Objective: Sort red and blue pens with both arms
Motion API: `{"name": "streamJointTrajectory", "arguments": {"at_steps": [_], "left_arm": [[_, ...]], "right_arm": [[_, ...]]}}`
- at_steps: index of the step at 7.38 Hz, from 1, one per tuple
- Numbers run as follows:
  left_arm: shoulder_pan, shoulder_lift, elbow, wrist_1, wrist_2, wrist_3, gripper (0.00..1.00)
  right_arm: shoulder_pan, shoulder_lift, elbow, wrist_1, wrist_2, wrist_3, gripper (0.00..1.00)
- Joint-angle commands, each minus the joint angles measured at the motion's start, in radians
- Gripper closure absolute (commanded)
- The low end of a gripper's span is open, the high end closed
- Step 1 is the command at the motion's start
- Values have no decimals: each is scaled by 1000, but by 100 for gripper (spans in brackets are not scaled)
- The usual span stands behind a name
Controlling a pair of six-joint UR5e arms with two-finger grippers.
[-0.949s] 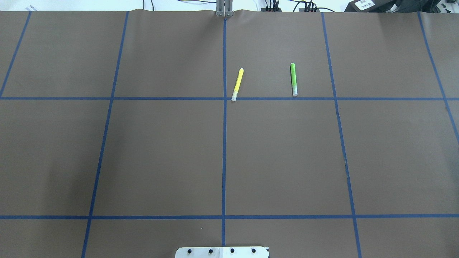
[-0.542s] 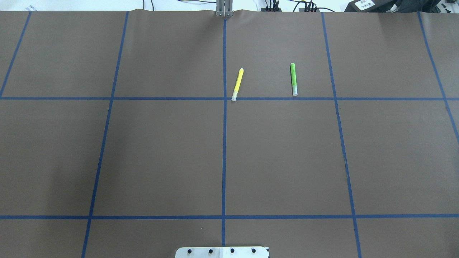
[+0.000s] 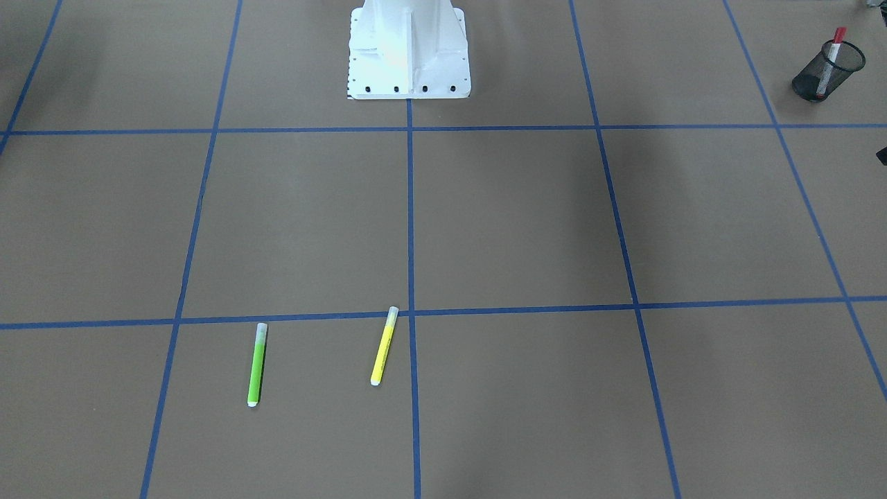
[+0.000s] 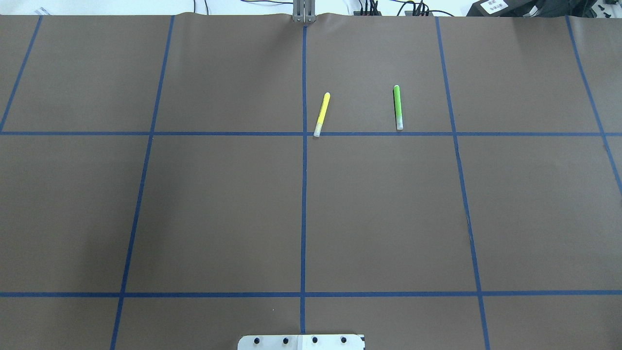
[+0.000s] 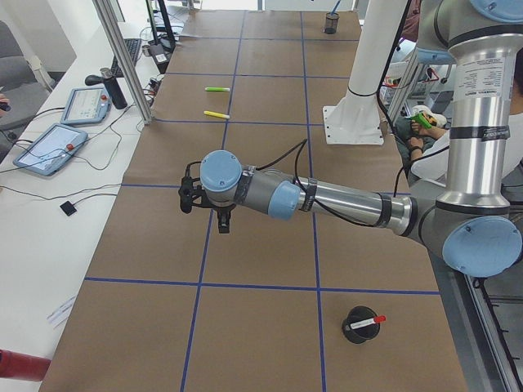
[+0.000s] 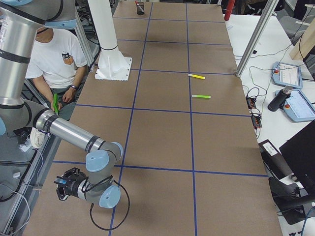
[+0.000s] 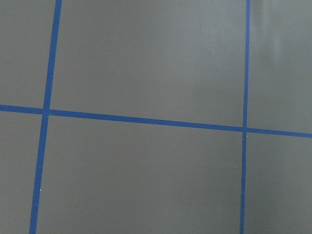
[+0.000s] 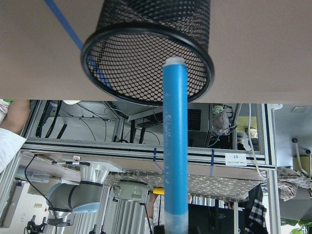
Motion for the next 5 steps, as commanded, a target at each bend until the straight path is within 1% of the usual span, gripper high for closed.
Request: {"name": "streamJointTrajectory", "arguments": {"at_steps": [1,2,3,4,5], "left_arm": [[0,1,1,0,0,-2,0],[-2,1,4,0,0,-2,0],[-2,18,3,0,0,-2,0],[-2,20,7,0,0,-2,0],[-2,23,6,-1,5,7,0]], "right_arm": [[-1,2,-7,2,49,4,1],[-1,3,-8,8,107,7,0],[-1,44,-8,34,132,10,0],[-1,89,-2,62,208,10,0],[1,133,4,134,292,12,0]]}}
